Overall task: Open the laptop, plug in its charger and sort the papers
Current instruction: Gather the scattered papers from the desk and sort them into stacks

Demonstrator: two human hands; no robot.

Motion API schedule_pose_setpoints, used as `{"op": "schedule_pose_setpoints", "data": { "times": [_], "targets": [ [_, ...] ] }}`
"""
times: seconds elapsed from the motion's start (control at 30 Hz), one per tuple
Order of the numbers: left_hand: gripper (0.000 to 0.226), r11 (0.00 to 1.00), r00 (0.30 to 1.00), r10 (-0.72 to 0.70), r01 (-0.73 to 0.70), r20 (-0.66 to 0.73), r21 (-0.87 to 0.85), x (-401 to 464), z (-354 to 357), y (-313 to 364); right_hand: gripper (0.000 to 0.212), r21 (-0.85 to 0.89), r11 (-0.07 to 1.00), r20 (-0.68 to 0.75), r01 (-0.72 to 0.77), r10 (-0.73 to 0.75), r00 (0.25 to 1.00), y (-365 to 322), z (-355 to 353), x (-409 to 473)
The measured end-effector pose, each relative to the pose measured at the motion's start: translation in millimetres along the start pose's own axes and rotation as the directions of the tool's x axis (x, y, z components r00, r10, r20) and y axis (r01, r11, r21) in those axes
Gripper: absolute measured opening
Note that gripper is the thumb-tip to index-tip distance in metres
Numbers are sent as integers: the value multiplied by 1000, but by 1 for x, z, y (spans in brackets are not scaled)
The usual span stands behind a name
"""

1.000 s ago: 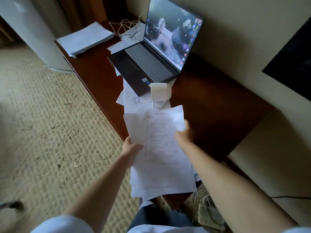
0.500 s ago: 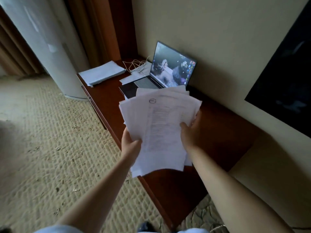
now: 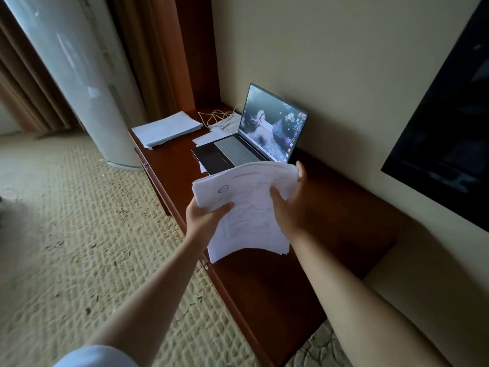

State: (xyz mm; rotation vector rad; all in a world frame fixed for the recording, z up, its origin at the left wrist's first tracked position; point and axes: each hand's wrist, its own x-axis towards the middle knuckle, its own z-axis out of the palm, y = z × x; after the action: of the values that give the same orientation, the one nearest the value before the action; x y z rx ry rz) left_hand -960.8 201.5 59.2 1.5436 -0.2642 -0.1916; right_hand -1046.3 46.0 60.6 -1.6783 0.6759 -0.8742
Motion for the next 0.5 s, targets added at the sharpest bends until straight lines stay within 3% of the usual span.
{"op": "schedule_pose_setpoints", "data": {
  "times": [0.1,0.5],
  "targets": [
    [30,998,998,-55,55,-7,-16,2,0,-2,68,45,992,16,-117,116,993,7,0,-4],
    [25,957,956,-289,288,-55,-17,-2,1,-21,55,78,955,28,-285,284,958,30,10,-17]
  ]
}}
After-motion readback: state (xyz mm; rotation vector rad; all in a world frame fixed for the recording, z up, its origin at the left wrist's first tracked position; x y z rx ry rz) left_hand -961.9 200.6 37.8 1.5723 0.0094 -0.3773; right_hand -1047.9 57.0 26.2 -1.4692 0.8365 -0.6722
